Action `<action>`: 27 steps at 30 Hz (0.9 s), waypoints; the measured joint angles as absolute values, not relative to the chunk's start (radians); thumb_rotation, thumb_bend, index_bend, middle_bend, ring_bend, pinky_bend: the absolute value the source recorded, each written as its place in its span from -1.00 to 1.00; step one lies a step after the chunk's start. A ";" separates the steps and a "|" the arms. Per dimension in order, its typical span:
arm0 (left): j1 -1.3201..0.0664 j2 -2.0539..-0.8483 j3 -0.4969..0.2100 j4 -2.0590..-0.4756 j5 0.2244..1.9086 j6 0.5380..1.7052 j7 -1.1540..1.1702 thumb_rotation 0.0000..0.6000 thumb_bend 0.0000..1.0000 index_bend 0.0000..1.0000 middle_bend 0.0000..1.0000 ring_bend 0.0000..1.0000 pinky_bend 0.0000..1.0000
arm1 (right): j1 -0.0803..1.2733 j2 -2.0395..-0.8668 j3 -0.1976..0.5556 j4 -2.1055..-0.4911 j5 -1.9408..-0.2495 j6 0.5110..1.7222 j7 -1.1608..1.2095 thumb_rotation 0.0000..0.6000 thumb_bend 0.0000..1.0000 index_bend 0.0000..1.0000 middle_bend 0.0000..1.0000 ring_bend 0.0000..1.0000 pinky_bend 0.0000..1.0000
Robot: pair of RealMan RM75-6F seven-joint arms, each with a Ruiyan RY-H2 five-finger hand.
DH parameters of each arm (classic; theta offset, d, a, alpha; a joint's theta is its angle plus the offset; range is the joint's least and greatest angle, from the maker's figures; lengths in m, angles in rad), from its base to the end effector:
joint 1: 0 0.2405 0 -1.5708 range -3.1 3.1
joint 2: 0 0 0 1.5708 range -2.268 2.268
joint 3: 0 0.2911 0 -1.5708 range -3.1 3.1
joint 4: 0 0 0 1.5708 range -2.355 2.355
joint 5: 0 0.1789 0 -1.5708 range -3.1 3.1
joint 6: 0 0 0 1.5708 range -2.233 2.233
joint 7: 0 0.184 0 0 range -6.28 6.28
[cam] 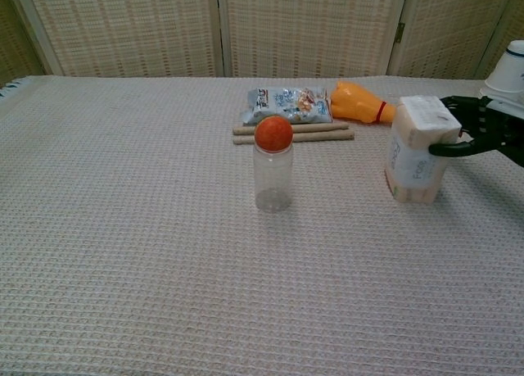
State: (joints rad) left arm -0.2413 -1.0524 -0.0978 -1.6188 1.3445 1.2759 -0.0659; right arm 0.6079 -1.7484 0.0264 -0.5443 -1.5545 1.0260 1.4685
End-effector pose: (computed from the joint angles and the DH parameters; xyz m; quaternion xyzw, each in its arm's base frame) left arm -0.3271 0.2799 0.2110 -0.5987 -0.4270 -0.3708 0.5673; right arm -0.3142 -0.4147 0.0139 0.4508 -0.6720 0.5365 0.2394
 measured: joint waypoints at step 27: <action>-0.237 -1.046 -0.098 -1.641 1.345 1.285 -0.048 1.00 0.27 -0.56 -1.00 -1.00 -0.79 | 0.543 -1.466 0.058 -1.012 -1.543 1.217 1.152 1.00 -0.76 -1.00 -0.96 -1.00 -1.00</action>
